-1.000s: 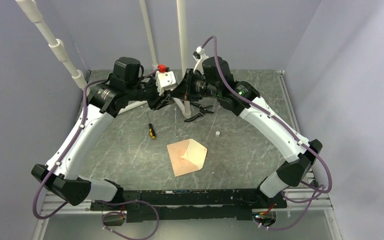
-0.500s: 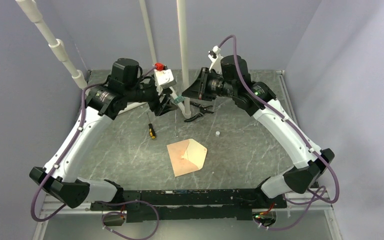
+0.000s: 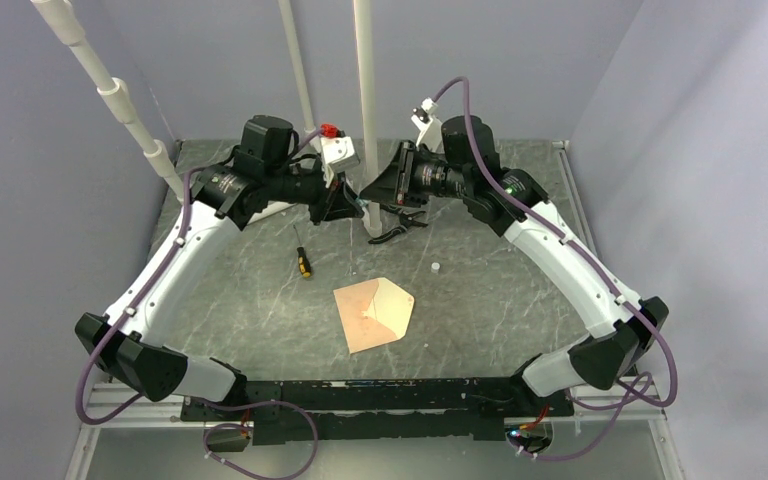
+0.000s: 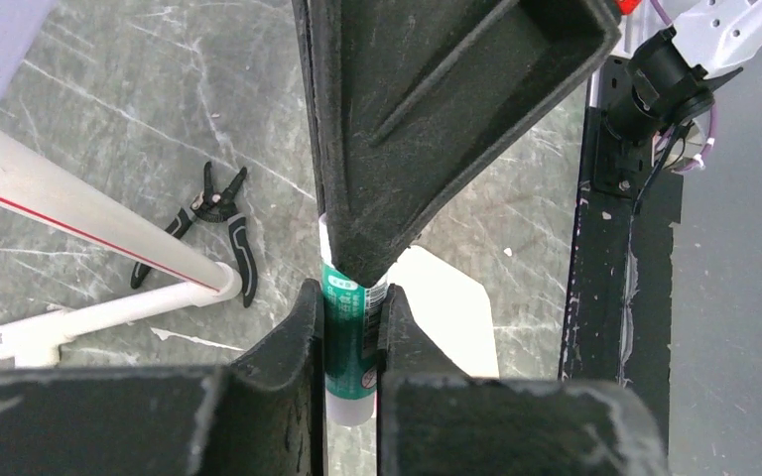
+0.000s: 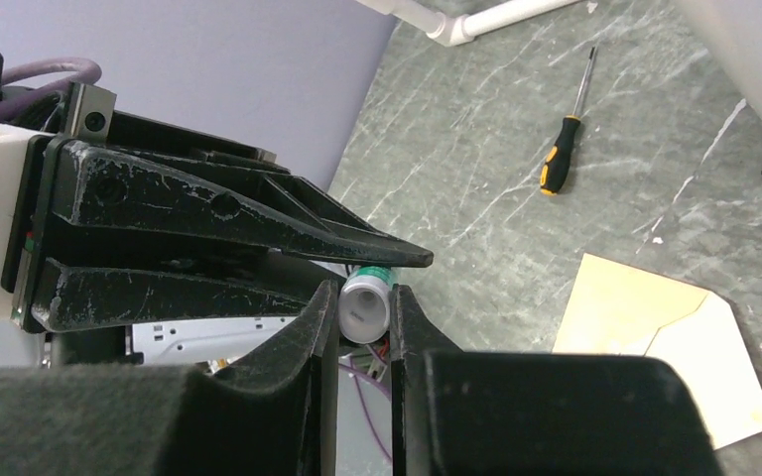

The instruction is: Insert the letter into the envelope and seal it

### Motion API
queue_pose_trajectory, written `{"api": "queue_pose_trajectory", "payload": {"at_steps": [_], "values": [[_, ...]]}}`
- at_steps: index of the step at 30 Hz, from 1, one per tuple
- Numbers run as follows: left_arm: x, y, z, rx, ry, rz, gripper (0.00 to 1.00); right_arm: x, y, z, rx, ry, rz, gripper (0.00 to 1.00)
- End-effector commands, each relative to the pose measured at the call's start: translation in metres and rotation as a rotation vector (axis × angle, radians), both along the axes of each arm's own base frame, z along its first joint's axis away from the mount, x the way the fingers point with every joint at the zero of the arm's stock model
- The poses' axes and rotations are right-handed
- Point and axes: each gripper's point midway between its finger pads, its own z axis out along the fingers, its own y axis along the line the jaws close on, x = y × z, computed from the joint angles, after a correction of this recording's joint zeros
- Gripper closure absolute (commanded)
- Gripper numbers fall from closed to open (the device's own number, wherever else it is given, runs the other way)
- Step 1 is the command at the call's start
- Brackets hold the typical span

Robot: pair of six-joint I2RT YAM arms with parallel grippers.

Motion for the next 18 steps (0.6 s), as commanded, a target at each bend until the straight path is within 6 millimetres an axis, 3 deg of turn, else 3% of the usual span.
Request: {"api": "queue_pose_trajectory", "payload": {"at_steps": [1,3,6,9,13,18], "values": [[-0.012,-0.005,0.013,-0.041,-0.01,-0.061,0.98,-0.01,0.001,0.034,0.099,-0.086,0.039,1.0],[-0.015,-0.005,0.014,-0.048,-0.003,-0.07,0.98,-0.011,0.0,0.035,0.105,-0.119,0.056,0.96],[-0.024,-0.005,0.018,-0.063,0.008,-0.1,0.98,-0.015,-0.006,0.037,0.092,-0.235,0.088,0.52],[-0.037,-0.005,0.026,-0.084,0.026,-0.148,0.98,-0.022,-0.014,0.04,0.081,-0.345,0.139,0.34],[-0.046,-0.005,0.034,-0.109,0.04,-0.164,0.98,-0.02,-0.02,0.044,0.063,-0.369,0.104,0.35],[-0.036,-0.005,0.037,-0.137,0.017,-0.095,0.98,-0.015,-0.018,0.041,0.076,-0.302,0.058,0.43]]}}
